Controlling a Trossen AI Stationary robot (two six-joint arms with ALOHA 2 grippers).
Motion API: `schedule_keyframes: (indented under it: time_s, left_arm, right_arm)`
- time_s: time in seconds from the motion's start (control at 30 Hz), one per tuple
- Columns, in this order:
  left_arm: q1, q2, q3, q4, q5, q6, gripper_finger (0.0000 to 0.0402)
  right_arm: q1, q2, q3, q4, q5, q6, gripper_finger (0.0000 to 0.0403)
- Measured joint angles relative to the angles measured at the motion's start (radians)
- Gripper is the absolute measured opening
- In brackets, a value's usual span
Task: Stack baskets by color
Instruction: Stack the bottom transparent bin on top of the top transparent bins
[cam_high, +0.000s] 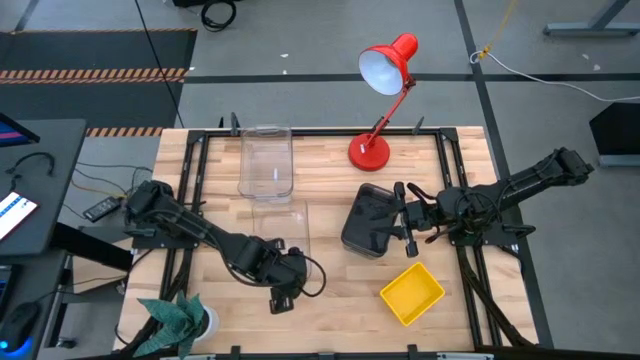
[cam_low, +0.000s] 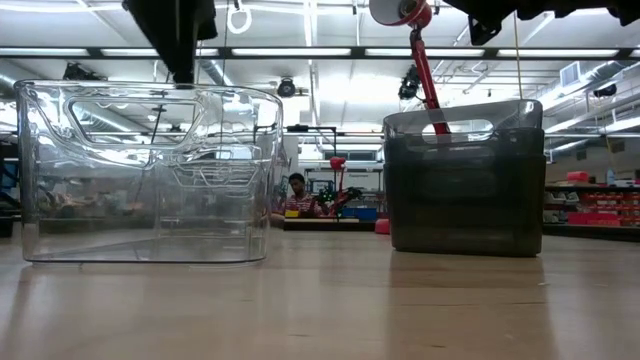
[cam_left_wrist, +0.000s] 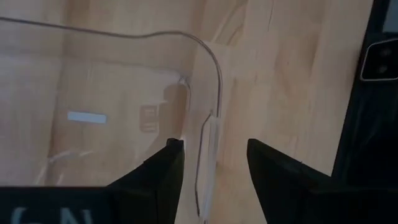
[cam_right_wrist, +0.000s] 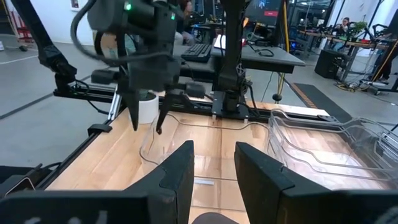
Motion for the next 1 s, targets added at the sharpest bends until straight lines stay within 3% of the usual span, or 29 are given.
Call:
schedule_keyframes:
  time_s: [0.37,0.63,1.0]
  left_arm:
    - [-0.022,0.086,0.001,-0.018,0.017,0.010,0.0183]
    - [-0.025,0.179,0.000,-0.027,0.045,0.102,0.0181]
    - [0.005,0.196,-0.036,0.067,0.051,0.156,0.0130]
  right_arm:
    - [0.000,0.000,0.000,0.001,0.000,-0.003,0.0121]
    - [0.000,0.000,0.000,0.004,0.000,0.000,0.0121]
    - [0.000,0.000,0.000,0.001,0.000,0.000,0.0121]
